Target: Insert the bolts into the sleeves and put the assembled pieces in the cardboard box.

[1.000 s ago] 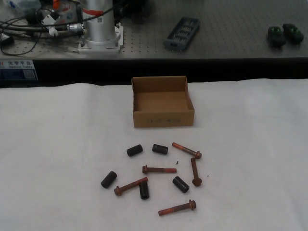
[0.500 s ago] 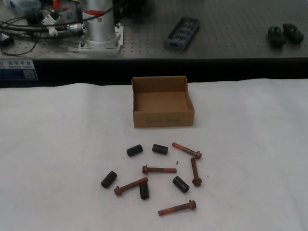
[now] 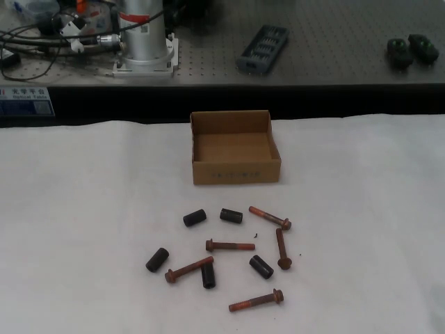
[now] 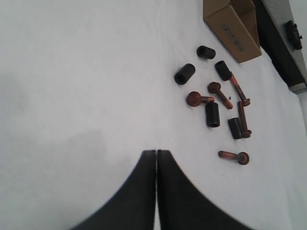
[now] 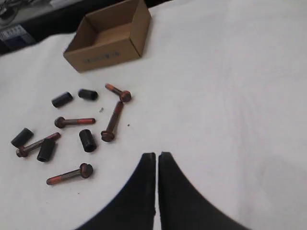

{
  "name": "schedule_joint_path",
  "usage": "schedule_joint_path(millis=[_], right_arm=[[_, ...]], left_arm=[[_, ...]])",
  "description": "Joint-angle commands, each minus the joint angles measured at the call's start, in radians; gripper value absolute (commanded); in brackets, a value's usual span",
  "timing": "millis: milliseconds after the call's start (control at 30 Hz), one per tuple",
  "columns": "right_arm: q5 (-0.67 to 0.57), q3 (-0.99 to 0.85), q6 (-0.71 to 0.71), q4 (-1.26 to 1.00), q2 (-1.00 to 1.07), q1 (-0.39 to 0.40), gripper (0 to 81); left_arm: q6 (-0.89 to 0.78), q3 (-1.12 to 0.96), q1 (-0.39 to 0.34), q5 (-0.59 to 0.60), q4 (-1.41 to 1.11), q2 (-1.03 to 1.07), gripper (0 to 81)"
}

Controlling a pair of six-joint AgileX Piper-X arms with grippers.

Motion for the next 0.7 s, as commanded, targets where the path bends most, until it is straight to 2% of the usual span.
schedule_joint_path(millis=[0, 133, 400, 667], right_arm=[[-0.029, -0.080, -0.044, -0.012, 0.153, -0.004, 2.9], [-0.055, -0.193, -0.059, -0.001, 0.374, 0.017, 2.9], [-0.048, -0.432, -0.202, 0.056, 0.730, 0.193, 2.9], [-0.035, -0.601, -0.219, 0.077, 0.952, 0.318, 2.9]], left_arm=[[0.041, -0.010, 0.002, -0.018, -0.006, 0.000, 0.7], [0.092, -0.010, 0.002, -0.017, -0.006, 0.000, 0.7], [0.126, -0.010, 0.002, -0.032, -0.003, 0.000, 0.7], [0.126, -0.010, 0.002, -0.064, 0.002, 0.000, 0.7]])
